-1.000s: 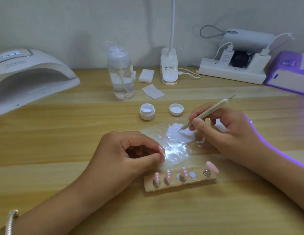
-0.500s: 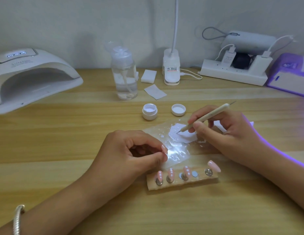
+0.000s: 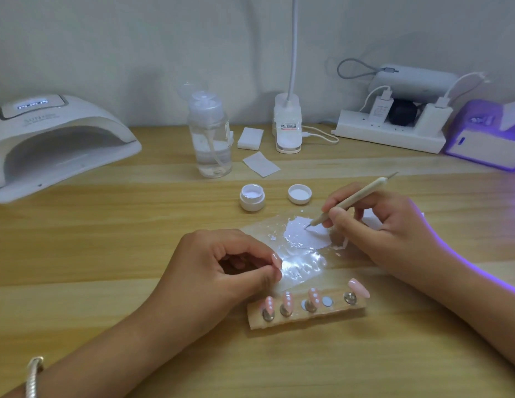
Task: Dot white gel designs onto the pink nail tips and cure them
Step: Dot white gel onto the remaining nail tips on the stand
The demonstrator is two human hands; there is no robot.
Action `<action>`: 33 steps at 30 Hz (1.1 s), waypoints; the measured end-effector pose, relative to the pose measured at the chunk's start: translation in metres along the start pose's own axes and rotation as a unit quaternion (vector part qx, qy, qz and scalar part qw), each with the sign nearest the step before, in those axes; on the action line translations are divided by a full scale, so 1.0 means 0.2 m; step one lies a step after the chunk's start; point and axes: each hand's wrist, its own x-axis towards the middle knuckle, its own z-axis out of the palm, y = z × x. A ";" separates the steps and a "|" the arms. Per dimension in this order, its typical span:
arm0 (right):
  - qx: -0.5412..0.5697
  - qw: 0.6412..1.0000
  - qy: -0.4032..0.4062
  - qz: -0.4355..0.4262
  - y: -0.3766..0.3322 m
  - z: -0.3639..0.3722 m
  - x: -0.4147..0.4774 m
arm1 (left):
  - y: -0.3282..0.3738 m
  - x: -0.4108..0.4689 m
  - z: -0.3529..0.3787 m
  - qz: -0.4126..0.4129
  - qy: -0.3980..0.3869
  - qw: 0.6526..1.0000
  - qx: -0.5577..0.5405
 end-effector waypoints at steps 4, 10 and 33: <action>0.003 0.998 0.052 -0.031 -0.01 0.00 0.00 | 0.00 0.00 0.00 0.009 -0.002 1.000 -0.004; 0.000 0.994 0.111 -0.016 0.00 -0.01 -0.01 | 0.02 -0.01 0.00 0.046 0.027 0.999 -0.006; 0.178 0.980 0.052 -0.076 -0.42 0.08 -0.06 | 0.13 -0.08 0.09 0.120 0.107 0.987 -0.002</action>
